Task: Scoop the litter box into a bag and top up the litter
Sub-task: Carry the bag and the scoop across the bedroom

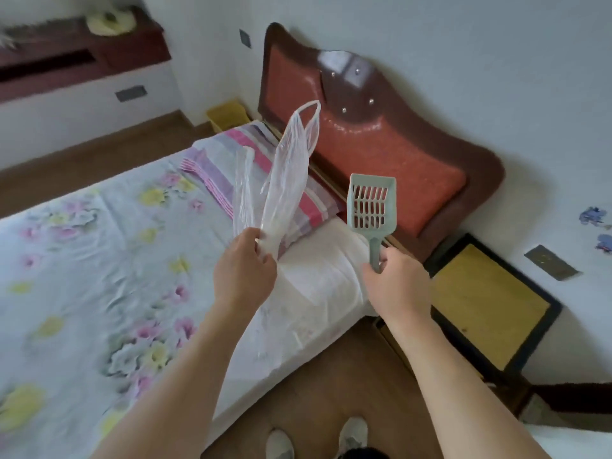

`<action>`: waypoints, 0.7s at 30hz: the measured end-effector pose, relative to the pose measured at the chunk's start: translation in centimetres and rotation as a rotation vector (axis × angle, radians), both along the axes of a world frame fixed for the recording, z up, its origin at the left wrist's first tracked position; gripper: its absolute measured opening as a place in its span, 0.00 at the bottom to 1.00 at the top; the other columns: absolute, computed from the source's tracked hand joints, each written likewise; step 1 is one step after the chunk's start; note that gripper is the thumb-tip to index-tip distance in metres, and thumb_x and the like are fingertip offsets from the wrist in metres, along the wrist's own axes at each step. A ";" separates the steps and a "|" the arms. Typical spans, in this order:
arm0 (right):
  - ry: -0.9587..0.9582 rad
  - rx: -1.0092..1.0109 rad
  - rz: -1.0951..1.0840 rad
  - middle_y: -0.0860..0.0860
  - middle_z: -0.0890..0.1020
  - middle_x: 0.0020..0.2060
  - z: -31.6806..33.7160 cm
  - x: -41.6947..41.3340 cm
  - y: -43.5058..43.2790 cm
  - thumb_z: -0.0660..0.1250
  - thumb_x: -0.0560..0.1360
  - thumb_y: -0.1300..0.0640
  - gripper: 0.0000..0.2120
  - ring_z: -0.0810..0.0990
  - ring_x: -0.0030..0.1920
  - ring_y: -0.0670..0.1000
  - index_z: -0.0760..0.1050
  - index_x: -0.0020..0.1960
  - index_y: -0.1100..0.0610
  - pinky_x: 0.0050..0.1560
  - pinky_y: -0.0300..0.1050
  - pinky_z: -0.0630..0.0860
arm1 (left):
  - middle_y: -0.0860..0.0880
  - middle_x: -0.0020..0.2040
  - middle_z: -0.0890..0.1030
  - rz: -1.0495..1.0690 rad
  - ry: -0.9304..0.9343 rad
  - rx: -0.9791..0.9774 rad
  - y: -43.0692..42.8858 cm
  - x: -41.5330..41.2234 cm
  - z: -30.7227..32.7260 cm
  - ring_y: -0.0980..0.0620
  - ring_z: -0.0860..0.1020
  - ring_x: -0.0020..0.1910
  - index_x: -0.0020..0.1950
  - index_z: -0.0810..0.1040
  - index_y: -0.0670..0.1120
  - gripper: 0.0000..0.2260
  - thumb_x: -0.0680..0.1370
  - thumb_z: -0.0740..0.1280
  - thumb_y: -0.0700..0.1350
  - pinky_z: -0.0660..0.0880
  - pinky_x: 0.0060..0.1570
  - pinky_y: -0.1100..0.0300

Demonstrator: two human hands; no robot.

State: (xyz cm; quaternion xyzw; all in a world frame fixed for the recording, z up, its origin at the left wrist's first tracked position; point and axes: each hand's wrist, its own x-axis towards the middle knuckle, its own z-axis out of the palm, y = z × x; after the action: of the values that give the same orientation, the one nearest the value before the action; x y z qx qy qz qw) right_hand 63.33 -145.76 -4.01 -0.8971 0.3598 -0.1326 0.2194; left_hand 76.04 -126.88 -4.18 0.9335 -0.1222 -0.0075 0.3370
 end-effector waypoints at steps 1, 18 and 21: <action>0.001 -0.005 0.034 0.45 0.78 0.29 0.1 0.8 1.1 0.68 0.75 0.47 0.10 0.76 0.29 0.43 0.77 0.40 0.53 0.28 0.39 0.71 | 0.52 0.45 0.77 0.038 -0.003 -0.006 1.4 0.2 0.2 0.49 0.73 0.43 0.61 0.75 0.49 0.15 0.75 0.65 0.41 0.68 0.41 0.57; -0.022 0.087 0.679 0.48 0.78 0.34 2.9 13.9 16.9 0.68 0.76 0.47 0.11 0.76 0.36 0.52 0.74 0.40 0.52 0.35 0.43 0.66 | 0.50 0.46 0.81 0.701 -0.072 -0.036 20.0 -1.2 2.4 0.44 0.79 0.45 0.60 0.77 0.48 0.16 0.73 0.65 0.38 0.75 0.43 0.54; -0.015 0.071 0.799 0.49 0.79 0.35 3.3 14.9 20.0 0.69 0.76 0.49 0.09 0.74 0.36 0.52 0.73 0.41 0.51 0.33 0.41 0.63 | 0.48 0.46 0.82 0.802 -0.106 -0.038 22.6 -2.6 2.7 0.43 0.79 0.44 0.60 0.78 0.46 0.17 0.72 0.66 0.37 0.78 0.44 0.51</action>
State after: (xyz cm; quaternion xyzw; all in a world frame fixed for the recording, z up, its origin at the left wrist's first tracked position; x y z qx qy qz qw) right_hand 78.20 -125.78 -0.70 -0.9572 -0.0145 -0.0306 0.2873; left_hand 73.48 -104.24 -1.43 0.8998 0.2344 0.1752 0.3236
